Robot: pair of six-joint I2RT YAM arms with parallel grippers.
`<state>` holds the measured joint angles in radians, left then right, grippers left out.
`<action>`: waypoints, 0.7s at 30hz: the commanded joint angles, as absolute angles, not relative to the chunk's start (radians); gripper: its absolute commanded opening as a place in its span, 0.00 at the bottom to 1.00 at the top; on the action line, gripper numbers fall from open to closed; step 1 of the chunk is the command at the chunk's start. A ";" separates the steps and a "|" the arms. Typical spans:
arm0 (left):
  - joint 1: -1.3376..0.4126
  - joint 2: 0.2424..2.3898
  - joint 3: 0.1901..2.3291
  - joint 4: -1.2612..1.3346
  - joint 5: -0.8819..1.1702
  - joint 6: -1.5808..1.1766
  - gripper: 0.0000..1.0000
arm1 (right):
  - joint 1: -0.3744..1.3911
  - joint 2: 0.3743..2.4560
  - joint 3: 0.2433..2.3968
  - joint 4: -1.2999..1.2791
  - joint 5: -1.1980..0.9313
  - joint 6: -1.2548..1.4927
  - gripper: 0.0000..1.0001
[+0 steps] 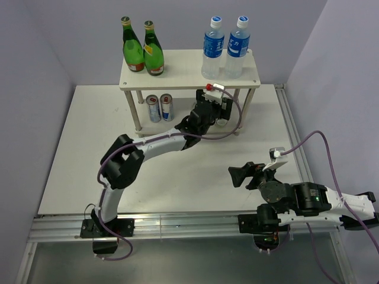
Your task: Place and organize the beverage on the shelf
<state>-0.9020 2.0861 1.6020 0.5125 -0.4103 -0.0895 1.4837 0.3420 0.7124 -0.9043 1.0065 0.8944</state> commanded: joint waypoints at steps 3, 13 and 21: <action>-0.937 1.901 1.514 0.580 -0.425 -0.081 0.99 | 1.494 0.362 0.741 -0.907 1.051 0.922 1.00; -1.028 1.556 1.265 0.368 -0.562 -0.138 0.99 | 1.493 0.393 0.747 -0.931 1.071 0.956 1.00; -1.103 1.108 1.000 -0.033 -0.653 -0.210 0.99 | 1.494 0.440 0.827 -0.896 1.037 0.867 1.00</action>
<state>-1.0863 1.2251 1.0431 0.1696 -0.5926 -0.1646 1.4860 0.4198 0.7425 -0.9340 1.0233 0.9165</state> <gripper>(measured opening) 0.994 0.999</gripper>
